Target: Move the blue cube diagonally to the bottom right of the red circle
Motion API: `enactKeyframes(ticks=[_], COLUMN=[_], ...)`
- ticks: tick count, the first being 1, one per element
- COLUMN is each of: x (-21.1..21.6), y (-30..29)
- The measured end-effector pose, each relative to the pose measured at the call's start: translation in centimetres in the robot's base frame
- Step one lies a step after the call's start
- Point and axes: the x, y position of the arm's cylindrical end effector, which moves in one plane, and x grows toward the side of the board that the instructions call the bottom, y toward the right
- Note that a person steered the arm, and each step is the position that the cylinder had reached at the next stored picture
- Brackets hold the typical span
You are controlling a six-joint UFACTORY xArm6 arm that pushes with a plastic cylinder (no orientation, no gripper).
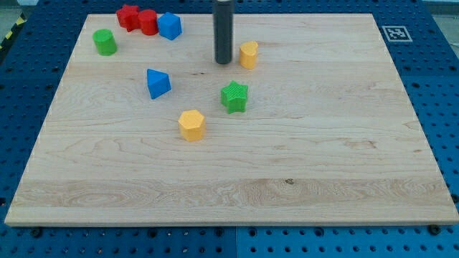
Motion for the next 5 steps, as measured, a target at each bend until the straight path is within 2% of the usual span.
enactKeyframes(ticks=[1,4,5], x=[-4.0,-12.4,-12.0], y=[-3.9,-4.4,-8.3])
